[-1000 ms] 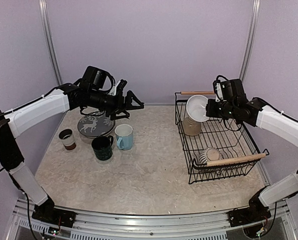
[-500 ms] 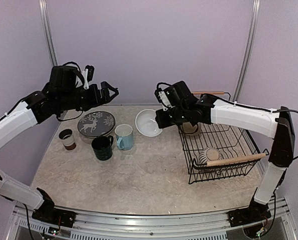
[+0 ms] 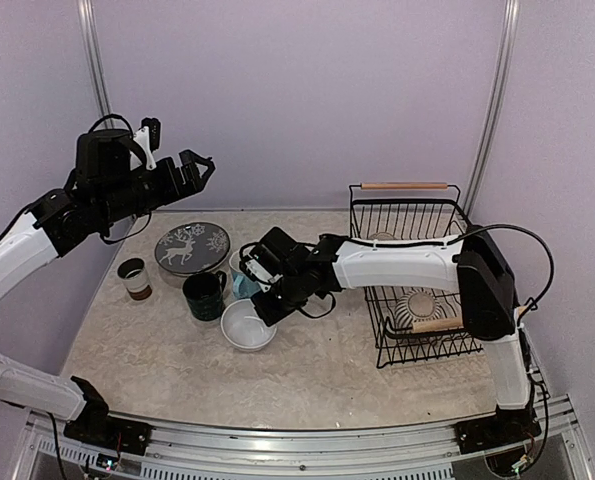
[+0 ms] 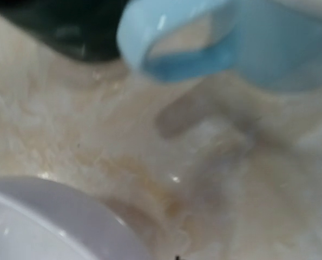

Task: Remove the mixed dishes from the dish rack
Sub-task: Place the bowl at the center of the board, then adjust the bowl on the dish rack.

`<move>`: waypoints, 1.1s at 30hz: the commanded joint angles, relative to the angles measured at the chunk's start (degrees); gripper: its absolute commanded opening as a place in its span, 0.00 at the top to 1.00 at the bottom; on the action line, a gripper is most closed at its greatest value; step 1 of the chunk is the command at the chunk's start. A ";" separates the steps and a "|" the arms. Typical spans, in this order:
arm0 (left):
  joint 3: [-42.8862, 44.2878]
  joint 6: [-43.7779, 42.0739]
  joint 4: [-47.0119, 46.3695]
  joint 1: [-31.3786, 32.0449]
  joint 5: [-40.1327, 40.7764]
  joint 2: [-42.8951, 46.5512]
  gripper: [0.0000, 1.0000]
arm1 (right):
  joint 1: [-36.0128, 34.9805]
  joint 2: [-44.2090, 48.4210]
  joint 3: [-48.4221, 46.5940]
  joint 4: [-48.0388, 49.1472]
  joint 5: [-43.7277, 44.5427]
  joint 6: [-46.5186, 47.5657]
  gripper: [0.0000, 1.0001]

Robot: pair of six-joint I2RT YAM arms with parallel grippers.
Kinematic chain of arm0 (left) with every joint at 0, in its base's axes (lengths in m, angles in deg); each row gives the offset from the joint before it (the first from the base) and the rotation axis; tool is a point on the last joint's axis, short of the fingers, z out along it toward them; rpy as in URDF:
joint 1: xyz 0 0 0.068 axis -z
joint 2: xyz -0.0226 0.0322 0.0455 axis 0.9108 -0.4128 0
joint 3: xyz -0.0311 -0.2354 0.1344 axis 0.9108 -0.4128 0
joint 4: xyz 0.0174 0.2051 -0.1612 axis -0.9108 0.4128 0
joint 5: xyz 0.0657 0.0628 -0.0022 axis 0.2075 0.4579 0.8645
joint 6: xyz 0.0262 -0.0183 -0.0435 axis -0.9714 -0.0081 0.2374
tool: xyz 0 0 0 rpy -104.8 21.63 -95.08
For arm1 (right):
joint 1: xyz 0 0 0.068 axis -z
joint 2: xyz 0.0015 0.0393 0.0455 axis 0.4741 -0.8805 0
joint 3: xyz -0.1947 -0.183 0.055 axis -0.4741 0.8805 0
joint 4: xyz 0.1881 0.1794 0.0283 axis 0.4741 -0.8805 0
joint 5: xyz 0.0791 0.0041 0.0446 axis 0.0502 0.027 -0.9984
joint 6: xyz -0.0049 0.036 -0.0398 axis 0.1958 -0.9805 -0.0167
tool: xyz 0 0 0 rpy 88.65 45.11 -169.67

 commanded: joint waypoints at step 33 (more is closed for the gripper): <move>0.88 0.19 0.15 -0.04 -4.71 -1.91 0.01 | 11.40 32.89 23.27 12.38 15.82 -8.26 0.17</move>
